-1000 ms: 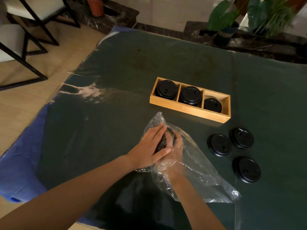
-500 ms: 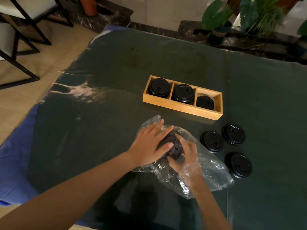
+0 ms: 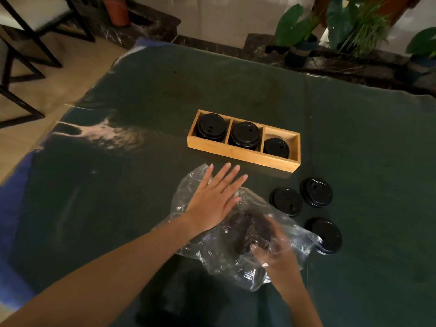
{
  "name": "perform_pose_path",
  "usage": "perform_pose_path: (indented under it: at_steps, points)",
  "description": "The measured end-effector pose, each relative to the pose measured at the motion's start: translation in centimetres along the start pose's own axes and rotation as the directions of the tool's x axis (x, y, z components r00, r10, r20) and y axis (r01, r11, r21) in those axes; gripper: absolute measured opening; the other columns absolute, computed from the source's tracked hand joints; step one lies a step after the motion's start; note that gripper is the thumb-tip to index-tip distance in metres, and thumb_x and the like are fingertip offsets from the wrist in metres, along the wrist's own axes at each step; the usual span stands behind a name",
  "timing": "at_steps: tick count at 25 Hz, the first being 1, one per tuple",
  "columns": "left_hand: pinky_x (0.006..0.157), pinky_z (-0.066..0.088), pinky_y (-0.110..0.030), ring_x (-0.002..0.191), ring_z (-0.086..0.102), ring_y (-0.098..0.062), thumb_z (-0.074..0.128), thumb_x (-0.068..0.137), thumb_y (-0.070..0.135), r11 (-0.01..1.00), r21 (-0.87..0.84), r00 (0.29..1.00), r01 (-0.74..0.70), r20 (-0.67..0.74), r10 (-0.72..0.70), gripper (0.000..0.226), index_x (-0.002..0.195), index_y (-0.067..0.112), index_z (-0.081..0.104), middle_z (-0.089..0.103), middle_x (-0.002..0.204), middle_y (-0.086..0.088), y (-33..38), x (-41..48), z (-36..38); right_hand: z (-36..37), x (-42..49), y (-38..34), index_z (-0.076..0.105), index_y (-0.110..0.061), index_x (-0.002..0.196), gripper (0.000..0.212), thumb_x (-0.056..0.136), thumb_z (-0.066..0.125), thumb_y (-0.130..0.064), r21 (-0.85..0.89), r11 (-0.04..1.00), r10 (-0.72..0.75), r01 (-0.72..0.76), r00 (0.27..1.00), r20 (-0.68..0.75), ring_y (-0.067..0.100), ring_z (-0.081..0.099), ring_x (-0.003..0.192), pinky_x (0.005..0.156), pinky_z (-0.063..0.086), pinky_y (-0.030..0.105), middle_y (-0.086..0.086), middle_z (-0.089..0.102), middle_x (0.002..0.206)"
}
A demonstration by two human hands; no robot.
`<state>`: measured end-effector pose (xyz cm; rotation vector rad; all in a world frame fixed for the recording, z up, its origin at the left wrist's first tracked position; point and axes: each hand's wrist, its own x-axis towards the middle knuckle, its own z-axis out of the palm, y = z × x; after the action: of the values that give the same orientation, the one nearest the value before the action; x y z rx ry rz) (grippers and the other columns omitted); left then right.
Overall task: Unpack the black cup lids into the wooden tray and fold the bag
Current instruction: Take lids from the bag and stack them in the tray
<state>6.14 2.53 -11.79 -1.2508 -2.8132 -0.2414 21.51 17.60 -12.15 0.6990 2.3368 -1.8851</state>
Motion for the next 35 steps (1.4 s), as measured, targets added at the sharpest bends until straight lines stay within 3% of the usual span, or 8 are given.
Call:
perform_pose_path:
  at_steps: [4,10,12,14,17,24,29,35]
  points:
    - [0.117,-0.005,-0.050,0.144,-0.012,-0.018,0.003,0.096,0.050,0.998,0.024,0.988,0.057,0.140,-0.060,0.057,0.147,0.026,-0.007,0.003,0.159,0.000,-0.1,-0.9,3.9,-3.5,-1.9,0.9,0.050,-0.034,0.128,0.073,0.072,0.071,0.008,0.017,0.999,0.044,-0.042,0.984,-0.175,-0.001,0.068,0.085,0.063,0.049,0.004,0.004,0.064,0.113]
    - [0.113,-0.009,-0.058,0.143,-0.015,-0.018,0.001,0.092,0.060,0.995,0.036,0.973,0.094,0.208,-0.099,0.062,0.147,0.032,-0.007,-0.003,0.158,0.006,0.1,-2.1,6.8,-10.4,-5.2,0.2,0.051,-0.033,0.118,0.069,0.073,0.063,0.018,-0.022,0.998,0.042,-0.052,0.945,-0.326,-0.023,0.057,0.084,0.070,0.043,-0.004,0.005,0.061,0.119]
    - [0.113,-0.003,-0.061,0.145,-0.007,-0.021,0.009,0.093,0.061,0.995,0.048,0.978,0.089,0.187,-0.096,0.062,0.147,0.032,-0.001,0.003,0.158,0.004,0.2,-2.1,7.0,-13.4,-4.7,-0.1,0.051,-0.027,0.124,0.059,0.082,0.055,0.013,0.051,0.997,0.071,-0.057,0.934,-0.350,-0.016,0.062,0.083,0.069,0.048,0.001,0.010,0.059,0.123]
    - [0.112,0.003,-0.062,0.145,0.002,-0.023,0.016,0.094,0.060,0.995,0.046,0.979,0.090,0.177,-0.097,0.062,0.148,0.031,0.007,0.011,0.157,0.002,0.3,-2.1,7.0,-15.7,-2.7,-1.2,0.047,-0.015,0.131,0.050,0.090,0.041,0.011,0.224,0.974,0.120,-0.048,0.938,-0.324,0.002,0.070,0.081,0.067,0.056,0.018,0.012,0.063,0.119]
    - [0.108,0.013,-0.062,0.143,0.017,-0.024,0.022,0.094,0.060,0.996,0.035,0.983,0.082,0.162,-0.087,0.062,0.147,0.028,0.022,0.025,0.155,0.000,0.4,-2.1,6.9,-16.5,2.3,-4.6,0.049,-0.018,0.130,0.043,0.092,0.042,0.001,0.283,0.956,0.015,0.073,0.954,-0.298,0.025,0.064,0.106,0.083,0.055,0.038,0.008,0.063,0.123]
    - [0.107,0.016,-0.061,0.142,0.024,-0.024,0.025,0.093,0.060,0.996,0.037,0.986,0.079,0.148,-0.083,0.062,0.145,0.027,0.030,0.030,0.153,0.000,0.5,-1.8,6.6,-13.3,17.5,-10.8,0.053,-0.022,0.125,0.040,0.085,0.060,-0.021,0.288,0.956,0.086,-0.050,0.990,-0.111,0.025,0.066,0.100,0.080,0.054,0.036,0.009,0.062,0.123]
    - [0.109,0.013,-0.060,0.143,0.019,-0.023,0.026,0.093,0.060,0.994,0.036,0.983,0.101,0.148,-0.105,0.062,0.147,0.029,0.026,0.026,0.155,0.002,0.5,-1.9,6.6,-11.1,23.1,-12.0,0.043,-0.020,0.135,0.057,0.082,0.065,-0.024,0.200,0.965,0.198,-0.169,0.971,-0.133,0.028,0.060,0.108,0.079,0.054,0.037,0.009,0.053,0.131]
    - [0.109,0.014,-0.060,0.143,0.020,-0.024,0.028,0.091,0.059,0.995,0.041,0.983,0.090,0.156,-0.095,0.063,0.146,0.028,0.027,0.026,0.155,0.000,0.4,-1.7,6.5,-9.2,25.6,-11.0,0.045,-0.015,0.124,0.042,0.086,0.058,-0.030,0.085,0.956,0.287,-0.279,0.953,-0.094,0.031,0.056,0.105,0.079,0.053,0.039,0.013,0.052,0.128]
